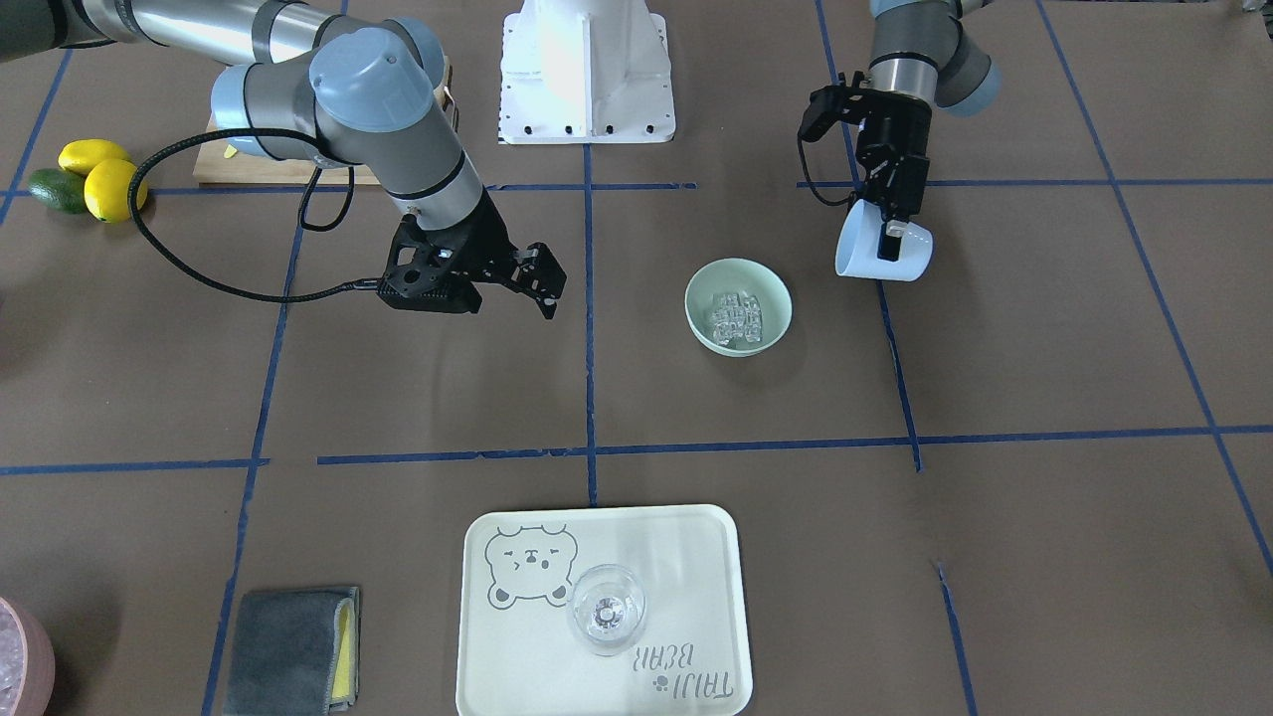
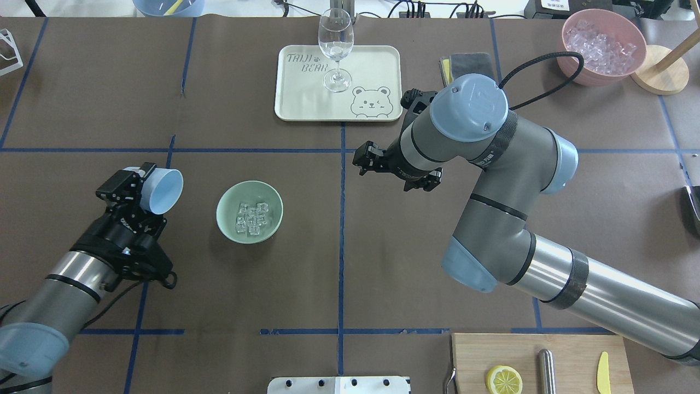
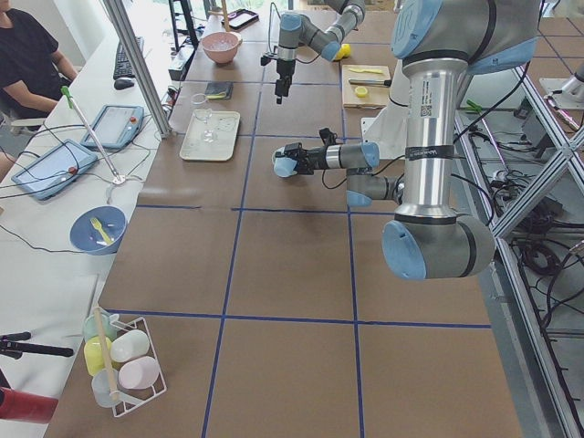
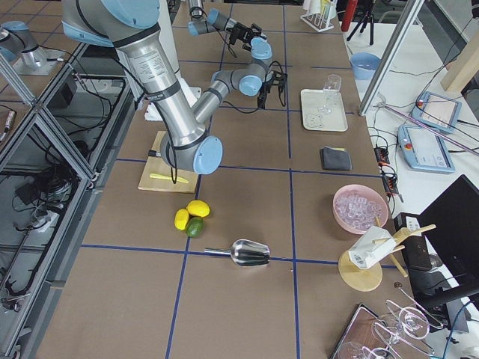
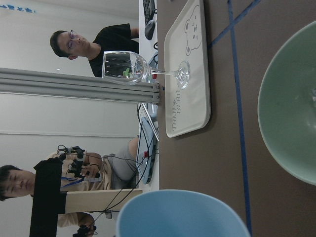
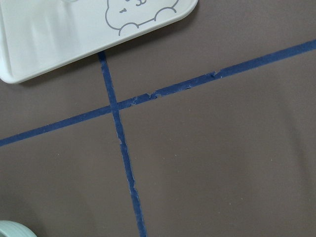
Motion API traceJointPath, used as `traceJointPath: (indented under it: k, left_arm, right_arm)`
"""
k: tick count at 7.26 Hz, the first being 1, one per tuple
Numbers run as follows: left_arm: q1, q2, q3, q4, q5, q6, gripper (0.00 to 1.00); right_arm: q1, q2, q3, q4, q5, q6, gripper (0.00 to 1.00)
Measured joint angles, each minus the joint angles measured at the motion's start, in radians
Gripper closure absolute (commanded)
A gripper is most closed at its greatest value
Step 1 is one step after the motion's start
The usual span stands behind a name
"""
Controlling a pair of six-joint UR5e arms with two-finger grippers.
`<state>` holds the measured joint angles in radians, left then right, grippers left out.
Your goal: Pour ice into bowl
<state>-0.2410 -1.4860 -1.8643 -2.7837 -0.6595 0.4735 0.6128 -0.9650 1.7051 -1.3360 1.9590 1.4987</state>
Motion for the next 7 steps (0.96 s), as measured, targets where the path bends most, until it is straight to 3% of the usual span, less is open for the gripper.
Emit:
traceJointPath:
  k: [3, 7]
  left_arm:
    - [-0.018, 0.247, -0.002, -0.203, -0.044, -0.355, 1.00]
    - [-0.019, 0.317, 0.125, -0.307, -0.038, -0.873, 1.00]
  right_arm:
    - [-0.003, 0.000, 0.001, 0.000, -0.001, 0.000, 0.00]
    - [-0.016, -0.004, 0.002, -0.002, -0.006, 0.001, 0.00]
